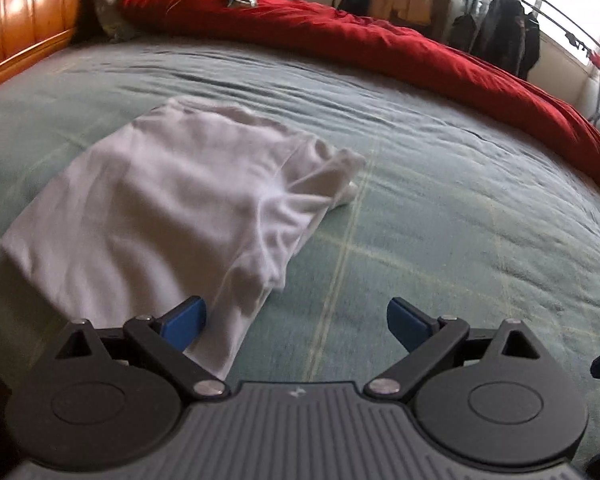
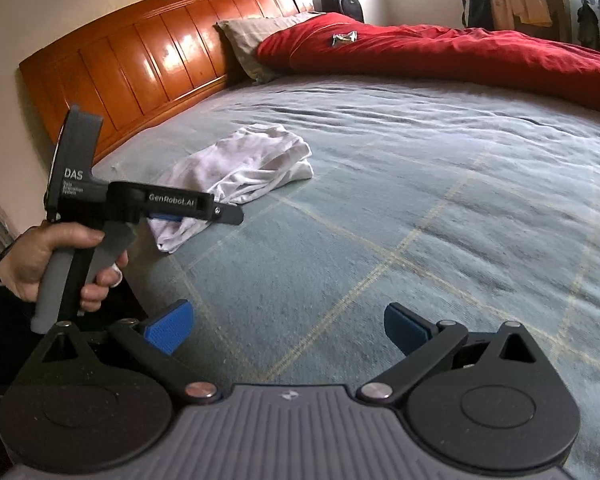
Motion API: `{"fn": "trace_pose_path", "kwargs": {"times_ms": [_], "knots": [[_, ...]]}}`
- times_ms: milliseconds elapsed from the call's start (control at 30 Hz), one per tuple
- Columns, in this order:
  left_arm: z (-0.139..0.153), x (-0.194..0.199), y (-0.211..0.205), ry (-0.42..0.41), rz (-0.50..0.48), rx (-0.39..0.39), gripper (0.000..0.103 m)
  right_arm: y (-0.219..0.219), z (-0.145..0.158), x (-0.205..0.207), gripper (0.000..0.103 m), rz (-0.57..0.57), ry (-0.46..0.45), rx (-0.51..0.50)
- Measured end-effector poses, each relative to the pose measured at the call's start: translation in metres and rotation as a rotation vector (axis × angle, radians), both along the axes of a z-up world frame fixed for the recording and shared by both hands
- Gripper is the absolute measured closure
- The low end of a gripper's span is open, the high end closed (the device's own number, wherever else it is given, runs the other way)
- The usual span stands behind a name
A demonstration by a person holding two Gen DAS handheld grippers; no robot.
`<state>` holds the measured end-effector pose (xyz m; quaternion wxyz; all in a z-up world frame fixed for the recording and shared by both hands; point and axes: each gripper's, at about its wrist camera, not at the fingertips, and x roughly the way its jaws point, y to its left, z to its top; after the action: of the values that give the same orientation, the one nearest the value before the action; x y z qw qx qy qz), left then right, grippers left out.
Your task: Fold clothes
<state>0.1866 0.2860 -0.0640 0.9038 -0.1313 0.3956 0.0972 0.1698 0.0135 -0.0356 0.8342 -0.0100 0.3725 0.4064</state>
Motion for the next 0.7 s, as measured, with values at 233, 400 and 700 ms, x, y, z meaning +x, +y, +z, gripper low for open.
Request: {"fn": "trace_pose_path", "kwargs": {"times_ms": [233, 400, 700], "knots": [[0.001, -0.023, -0.009, -0.033, 0.016, -0.007, 0.005, -0.004, 0.007, -0.01, 0.0, -0.002, -0.017, 0.012], [-0.001, -0.031, -0.014, -0.022, 0.026, 0.003, 0.005, -0.004, 0.01, -0.017, 0.0, 0.009, -0.027, 0.007], [0.023, -0.063, -0.025, -0.099, 0.076, 0.073, 0.004, 0.001, 0.011, -0.02, 0.0, -0.007, -0.004, -0.006]]}}
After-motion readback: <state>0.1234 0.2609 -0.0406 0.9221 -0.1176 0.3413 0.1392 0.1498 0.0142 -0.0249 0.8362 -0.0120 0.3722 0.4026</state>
